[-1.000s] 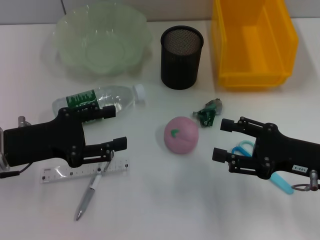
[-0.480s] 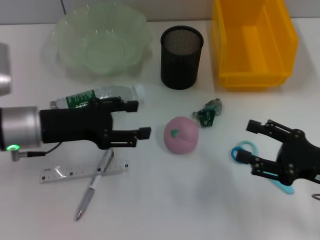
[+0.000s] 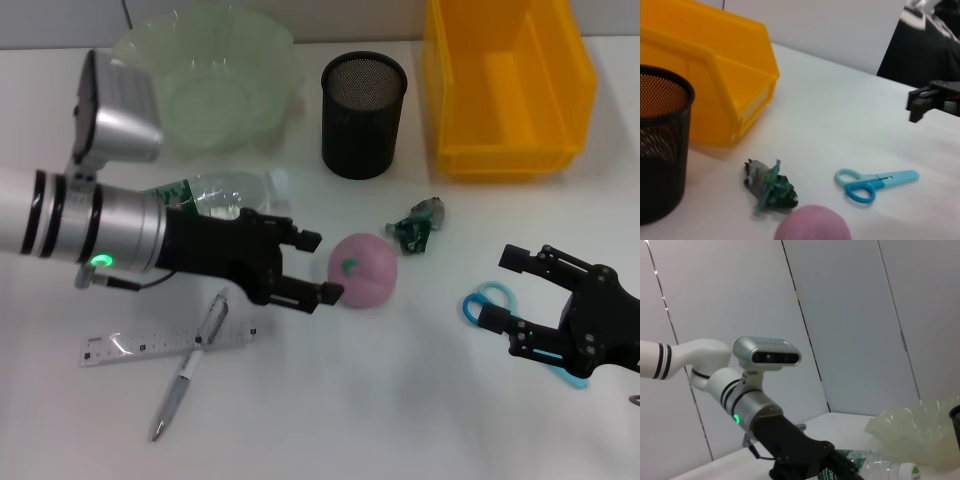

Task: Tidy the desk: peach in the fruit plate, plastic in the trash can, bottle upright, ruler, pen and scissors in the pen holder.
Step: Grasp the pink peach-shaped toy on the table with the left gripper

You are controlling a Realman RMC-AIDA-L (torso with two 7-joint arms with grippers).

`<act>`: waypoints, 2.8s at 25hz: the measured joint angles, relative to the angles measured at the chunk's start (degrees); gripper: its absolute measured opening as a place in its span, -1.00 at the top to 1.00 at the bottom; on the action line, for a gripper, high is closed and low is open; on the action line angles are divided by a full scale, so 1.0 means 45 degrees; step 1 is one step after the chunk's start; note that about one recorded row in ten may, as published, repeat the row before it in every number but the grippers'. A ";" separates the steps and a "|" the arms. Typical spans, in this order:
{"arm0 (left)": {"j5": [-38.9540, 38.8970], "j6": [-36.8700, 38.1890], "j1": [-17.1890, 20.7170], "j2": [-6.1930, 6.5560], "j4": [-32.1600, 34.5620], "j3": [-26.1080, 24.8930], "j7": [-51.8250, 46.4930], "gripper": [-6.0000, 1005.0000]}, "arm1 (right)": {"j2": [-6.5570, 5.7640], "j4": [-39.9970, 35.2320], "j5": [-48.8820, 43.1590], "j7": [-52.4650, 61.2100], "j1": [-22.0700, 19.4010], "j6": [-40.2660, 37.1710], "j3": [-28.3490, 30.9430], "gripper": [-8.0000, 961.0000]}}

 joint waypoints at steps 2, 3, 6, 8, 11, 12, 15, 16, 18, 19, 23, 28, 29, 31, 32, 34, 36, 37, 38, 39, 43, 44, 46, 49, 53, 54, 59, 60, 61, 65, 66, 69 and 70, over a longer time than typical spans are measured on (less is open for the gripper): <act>0.0000 -0.0118 -0.0110 -0.0009 0.0091 0.0123 -0.0140 -0.53 | 0.0003 0.0001 0.0002 0.0006 -0.0003 -0.0003 0.0004 -0.69; 0.0002 -0.0302 -0.0261 -0.0026 0.0208 0.0295 -0.0272 -0.53 | 0.0004 0.0000 0.0006 0.0012 -0.0003 -0.0008 0.0006 -0.69; 0.0004 -0.0585 -0.0433 -0.0048 0.0246 0.0495 -0.0370 -0.53 | 0.0005 0.0000 0.0009 0.0045 0.0008 -0.0020 0.0009 -0.69; -0.0041 -0.1064 -0.0699 -0.0091 0.0184 0.1095 -0.0438 -0.53 | 0.0006 0.0001 0.0009 0.0091 0.0006 -0.0021 0.0011 -0.69; -0.0086 -0.1323 -0.0792 -0.0119 0.0153 0.1394 -0.0439 -0.53 | 0.0005 0.0000 0.0006 0.0167 -0.0009 -0.0021 0.0012 -0.69; -0.0149 -0.1638 -0.0873 -0.0144 0.0120 0.1734 -0.0440 -0.53 | 0.0005 0.0000 0.0006 0.0172 -0.0009 -0.0022 0.0012 -0.69; -0.0565 -0.1983 -0.0962 -0.0153 0.0076 0.2421 -0.0440 -0.53 | 0.0005 0.0000 0.0005 0.0187 -0.0008 -0.0021 0.0011 -0.69; -0.0565 -0.1983 -0.0962 -0.0153 0.0076 0.2421 -0.0440 -0.52 | 0.0005 0.0000 0.0005 0.0192 -0.0008 -0.0022 0.0011 -0.69; -0.0565 -0.1983 -0.0962 -0.0153 0.0076 0.2421 -0.0440 -0.52 | 0.0005 0.0000 0.0008 0.0196 -0.0006 -0.0022 0.0010 -0.69; -0.0851 -0.2105 -0.0967 -0.0155 0.0076 0.2666 -0.0428 -0.52 | 0.0005 0.0000 0.0011 0.0200 -0.0005 -0.0022 0.0010 -0.69; -0.1304 -0.2342 -0.0982 -0.0153 0.0128 0.3038 -0.0319 -0.52 | 0.0005 0.0000 0.0029 0.0314 -0.0003 -0.0021 0.0010 -0.69; -0.1798 -0.2796 -0.1078 -0.0152 0.0010 0.3754 -0.0289 -0.52 | 0.0004 0.0000 0.0050 0.0337 -0.0003 -0.0020 0.0010 -0.69; -0.1868 -0.2851 -0.1077 -0.0152 0.0006 0.3845 -0.0288 -0.52 | 0.0004 0.0000 0.0052 0.0337 -0.0003 -0.0020 0.0010 -0.69; -0.2151 -0.3077 -0.1064 -0.0152 -0.0010 0.4149 -0.0280 -0.52 | 0.0004 0.0000 0.0052 0.0339 -0.0002 -0.0020 0.0010 -0.69; -0.2151 -0.3077 -0.1064 -0.0152 -0.0010 0.4149 -0.0280 -0.51 | 0.0004 0.0000 0.0052 0.0343 -0.0002 -0.0020 0.0010 -0.69; -0.2482 -0.3454 -0.1037 -0.0152 -0.0015 0.4718 -0.0278 -0.51 | 0.0004 0.0000 0.0053 0.0352 -0.0008 -0.0020 0.0010 -0.69; -0.2576 -0.3624 -0.1020 -0.0153 -0.0020 0.4904 -0.0281 -0.51 | 0.0004 0.0000 0.0052 0.0356 -0.0014 -0.0020 0.0010 -0.69; -0.2576 -0.3624 -0.1020 -0.0153 -0.0020 0.4904 -0.0281 -0.51 | 0.0004 0.0000 0.0053 0.0356 -0.0016 -0.0020 0.0010 -0.69; -0.2607 -0.3683 -0.1001 -0.0152 -0.0033 0.4928 -0.0300 -0.51 | 0.0004 0.0000 0.0052 0.0357 -0.0017 -0.0020 0.0010 -0.69; -0.2616 -0.3718 -0.0991 -0.0152 -0.0044 0.4932 -0.0318 -0.51 | 0.0004 0.0000 0.0052 0.0358 -0.0018 -0.0020 0.0010 -0.69; -0.2633 -0.3823 -0.0959 -0.0152 -0.0068 0.4946 -0.0360 -0.51 | 0.0004 0.0000 0.0052 0.0358 -0.0023 -0.0020 0.0010 -0.69; -0.2645 -0.3852 -0.0953 -0.0153 -0.0098 0.4955 -0.0368 -0.51 | 0.0004 0.0000 0.0052 0.0358 -0.0023 -0.0020 0.0010 -0.69; -0.2707 -0.3921 -0.0949 -0.0152 -0.0206 0.4969 -0.0384 -0.51 | 0.0004 0.0000 0.0052 0.0358 -0.0024 -0.0020 0.0010 -0.69; -0.2804 -0.4058 -0.0946 -0.0153 -0.0301 0.4975 -0.0404 -0.50 | 0.0004 0.0000 0.0052 0.0358 -0.0033 -0.0020 0.0010 -0.69; -0.3082 -0.4116 -0.0784 -0.0152 -0.0260 0.4980 -0.0314 -0.50 | 0.0004 0.0000 0.0052 0.0359 -0.0054 -0.0020 0.0010 -0.69; -0.3128 -0.4128 -0.0760 -0.0152 -0.0240 0.4982 -0.0308 -0.50 | 0.0004 0.0000 0.0049 0.0364 -0.0060 -0.0020 0.0011 -0.69; -0.3190 -0.4214 -0.0714 -0.0153 -0.0240 0.5021 -0.0301 -0.11 | 0.0004 0.0000 0.0036 0.0381 -0.0067 -0.0020 0.0010 -0.69; -0.3190 -0.4268 -0.0714 -0.0153 -0.0266 0.5101 -0.0328 -0.03 | 0.0004 0.0000 0.0034 0.0386 -0.0067 -0.0020 0.0010 -0.69; -0.3192 -0.4332 -0.0711 -0.0153 -0.0272 0.5181 -0.0368 0.05 | 0.0004 0.0000 0.0033 0.0390 -0.0065 -0.0020 0.0011 -0.69; -0.3242 -0.4395 -0.0652 -0.0153 -0.0245 0.5282 -0.0368 0.41 | 0.0004 0.0000 0.0030 0.0396 -0.0063 -0.0020 0.0011 -0.69; -0.3242 -0.4395 -0.0652 -0.0153 -0.0245 0.5282 -0.0368 0.52 | 0.0003 0.0000 0.0030 0.0397 -0.0062 -0.0020 0.0010 -0.69; -0.3325 -0.4445 -0.0564 -0.0153 -0.0174 0.5232 -0.0422 0.75 | 0.0004 0.0000 0.0022 0.0397 -0.0061 -0.0020 0.0010 -0.69; -0.3370 -0.4445 -0.0498 -0.0153 -0.0092 0.5232 -0.0423 0.77 | 0.0004 0.0000 0.0012 0.0397 -0.0062 -0.0020 0.0010 -0.69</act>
